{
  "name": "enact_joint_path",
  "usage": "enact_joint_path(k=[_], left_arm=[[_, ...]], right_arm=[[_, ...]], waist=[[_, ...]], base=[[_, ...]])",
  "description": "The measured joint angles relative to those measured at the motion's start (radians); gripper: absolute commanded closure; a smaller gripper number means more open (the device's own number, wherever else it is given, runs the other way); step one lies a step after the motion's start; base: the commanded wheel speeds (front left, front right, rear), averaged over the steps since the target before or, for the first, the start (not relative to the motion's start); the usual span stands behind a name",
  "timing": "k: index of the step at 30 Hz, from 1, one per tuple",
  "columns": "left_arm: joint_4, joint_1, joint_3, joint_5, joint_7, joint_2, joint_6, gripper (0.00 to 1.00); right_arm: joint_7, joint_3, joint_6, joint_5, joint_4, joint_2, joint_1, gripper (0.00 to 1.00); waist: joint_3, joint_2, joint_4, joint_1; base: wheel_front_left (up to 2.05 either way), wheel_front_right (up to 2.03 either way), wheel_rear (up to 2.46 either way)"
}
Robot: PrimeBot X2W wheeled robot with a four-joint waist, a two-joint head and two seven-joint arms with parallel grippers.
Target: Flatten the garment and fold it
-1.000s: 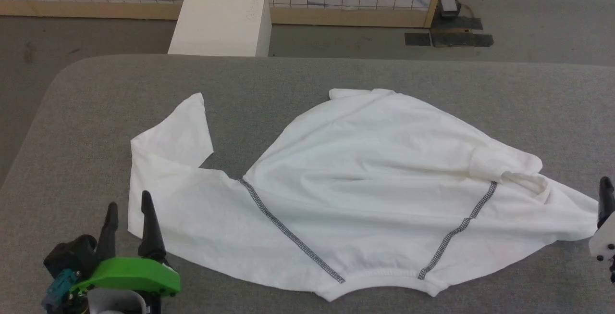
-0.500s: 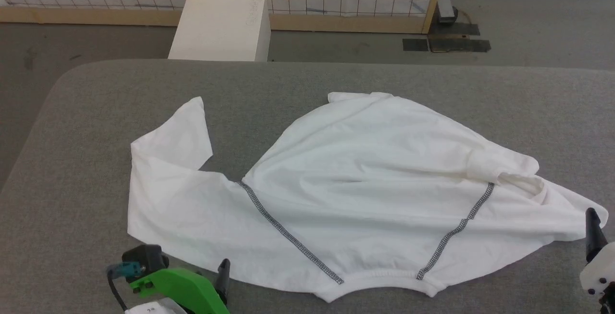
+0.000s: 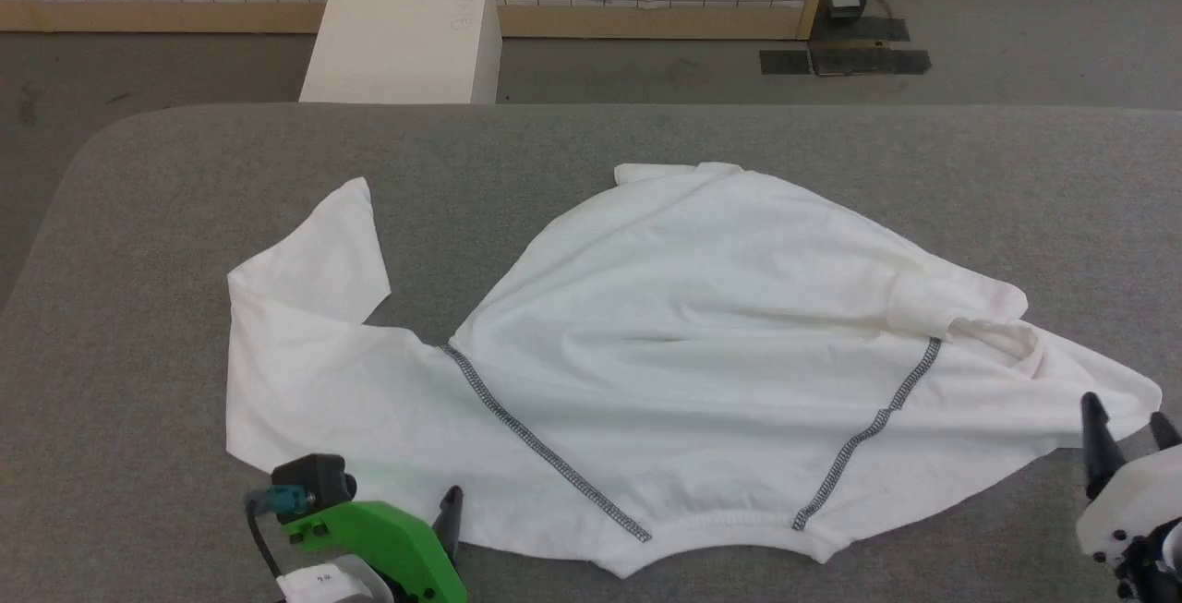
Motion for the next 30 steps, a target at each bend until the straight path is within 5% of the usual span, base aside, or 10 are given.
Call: enact_joint_path(k=[11, 27, 28, 29, 30], left_arm=[[0.012, -0.001, 0.001, -0.018, -0.075, -0.003, -0.018, 1.00], [-0.008, 0.003, -0.013, -0.026, -0.085, -0.004, -0.026, 1.00], [-0.008, 0.003, -0.014, -0.026, -0.086, -0.004, -0.026, 1.00], [-0.008, 0.003, -0.015, -0.026, -0.087, -0.004, -0.026, 1.00], [-0.008, 0.003, -0.016, -0.026, -0.087, -0.004, -0.026, 1.00]], right_arm=[[0.219, 0.130, 0.000, 0.079, -0.005, 0.001, 0.099, 0.00], [0.210, 0.180, 0.000, 0.069, 0.115, -0.003, -0.029, 0.00], [0.211, 0.180, 0.000, 0.069, 0.120, -0.004, -0.032, 0.21], [0.211, 0.179, 0.000, 0.069, 0.122, -0.005, -0.033, 0.71], [0.211, 0.177, 0.000, 0.069, 0.123, -0.005, -0.034, 1.00]], waist=[[0.017, 0.0000, -0.001, 0.0000], [0.047, 0.0000, 0.016, 0.0000], [0.047, 0.0000, 0.017, 0.0000], [0.047, 0.0000, 0.018, 0.0000], [0.046, 0.0000, 0.019, 0.0000]], base=[[0.00, 0.00, 0.00], [0.00, 0.00, 0.00], [0.00, 0.00, 0.00], [0.00, 0.00, 0.00], [0.00, 0.00, 0.00]])
